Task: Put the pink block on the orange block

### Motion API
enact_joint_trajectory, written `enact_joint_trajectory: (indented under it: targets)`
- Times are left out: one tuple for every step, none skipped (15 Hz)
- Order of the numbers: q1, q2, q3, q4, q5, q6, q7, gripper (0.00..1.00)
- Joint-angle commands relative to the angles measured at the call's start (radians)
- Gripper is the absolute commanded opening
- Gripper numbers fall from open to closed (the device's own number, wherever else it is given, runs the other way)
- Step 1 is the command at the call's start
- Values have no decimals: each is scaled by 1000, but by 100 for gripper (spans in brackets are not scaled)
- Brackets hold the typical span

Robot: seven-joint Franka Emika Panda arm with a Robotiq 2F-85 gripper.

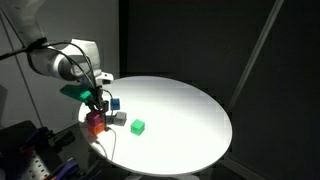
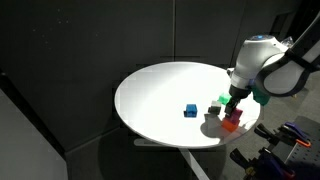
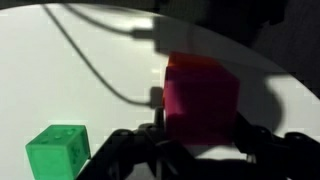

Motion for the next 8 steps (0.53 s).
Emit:
enact_joint_trajectory:
  targets:
    - [8, 2, -15, 3, 7, 9, -25, 95]
    - [8, 2, -15, 3, 10, 8, -27, 100]
    - [7, -2, -11, 3, 19, 2, -33, 100]
    - [6, -8, -10, 1, 23, 0, -36, 100]
    - [6, -19, -7, -1, 31, -6, -39, 100]
    - [3, -32, 1, -5, 53, -15, -53, 100]
    - [0, -45, 7, -9, 77, -23, -67, 100]
    - [-3, -58, 17, -12, 111, -30, -93, 100]
